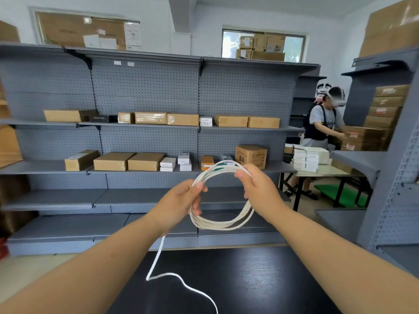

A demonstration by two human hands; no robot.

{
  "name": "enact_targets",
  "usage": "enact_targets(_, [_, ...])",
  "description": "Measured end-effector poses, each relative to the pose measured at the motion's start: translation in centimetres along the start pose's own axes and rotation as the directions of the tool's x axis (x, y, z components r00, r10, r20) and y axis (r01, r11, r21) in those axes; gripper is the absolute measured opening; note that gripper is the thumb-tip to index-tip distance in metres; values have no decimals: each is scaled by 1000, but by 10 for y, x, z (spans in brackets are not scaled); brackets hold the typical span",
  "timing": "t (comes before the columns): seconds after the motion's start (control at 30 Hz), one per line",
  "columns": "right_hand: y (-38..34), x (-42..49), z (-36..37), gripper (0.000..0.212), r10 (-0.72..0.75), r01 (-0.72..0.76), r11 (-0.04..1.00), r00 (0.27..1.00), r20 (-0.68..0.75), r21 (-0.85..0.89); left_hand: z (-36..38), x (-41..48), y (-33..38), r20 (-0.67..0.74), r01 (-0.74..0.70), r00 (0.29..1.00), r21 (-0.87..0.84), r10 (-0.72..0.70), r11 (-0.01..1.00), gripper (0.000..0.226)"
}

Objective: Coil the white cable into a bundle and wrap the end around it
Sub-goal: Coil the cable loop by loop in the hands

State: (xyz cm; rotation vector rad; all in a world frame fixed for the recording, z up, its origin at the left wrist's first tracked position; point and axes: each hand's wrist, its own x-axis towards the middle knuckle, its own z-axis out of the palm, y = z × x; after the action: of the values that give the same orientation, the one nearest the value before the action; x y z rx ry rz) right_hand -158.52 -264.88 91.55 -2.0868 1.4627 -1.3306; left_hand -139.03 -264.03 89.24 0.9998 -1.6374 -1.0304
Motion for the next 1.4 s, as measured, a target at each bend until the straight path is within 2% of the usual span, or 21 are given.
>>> enact_targets(0.1, [2, 0, 2, 22, 15, -15, 1000, 1000, -7, 21, 3, 0, 2, -56, -88, 994, 123, 96, 988, 28])
enact_targets(0.23, [0, 0, 2, 22, -18, 18, 1000, 1000, -12, 13, 6, -1, 3, -153, -120, 977, 163, 145, 979, 31])
enact_targets(0.37, [2, 0, 0, 18, -48, 48, 998, 999, -18, -36, 6, -1, 1, -151, -87, 983, 134, 107, 987, 33])
enact_targets(0.47, [4, -1, 1, 27, -58, 56, 997, 997, -41, -47, 5, -1, 0, -121, -49, 991, 12, 50, 999, 31])
enact_targets(0.57, [4, -1, 4, 27, -61, 56, 996, 996, -71, -63, 4, -2, -1, -95, -16, 995, -90, 8, 996, 34])
enact_targets(0.7, [1, -1, 10, 23, -42, 37, 998, 993, -114, -42, 15, -2, -2, -197, -38, 980, -128, 12, 991, 34])
enact_targets(0.8, [-1, -2, 10, 26, 10, -7, 1000, 995, -95, 26, 19, -1, -1, -285, -73, 956, 17, 75, 997, 31])
enact_targets(0.9, [0, -4, 10, 27, 85, -85, 991, 996, 1, 107, 15, 1, 1, -342, -111, 917, 276, 205, 955, 26])
enact_targets(1.07, [6, -5, 6, 25, 108, -134, 976, 982, 154, 174, 5, 7, 4, -286, -126, 905, 526, 314, 841, 37])
enact_targets(1.2, [4, -5, 5, 12, 57, -116, 955, 975, 214, 273, 2, 10, 8, -163, -188, 919, 619, 359, 763, 31])
enact_targets(1.3, [-2, -1, 5, 10, -6, -36, 980, 978, 210, 197, 3, 11, 11, -106, -238, 916, 634, 387, 736, 27])
enact_targets(1.4, [-8, 3, 3, 21, -59, 42, 996, 974, 221, 79, 1, 13, 11, -62, -266, 917, 641, 393, 720, 23])
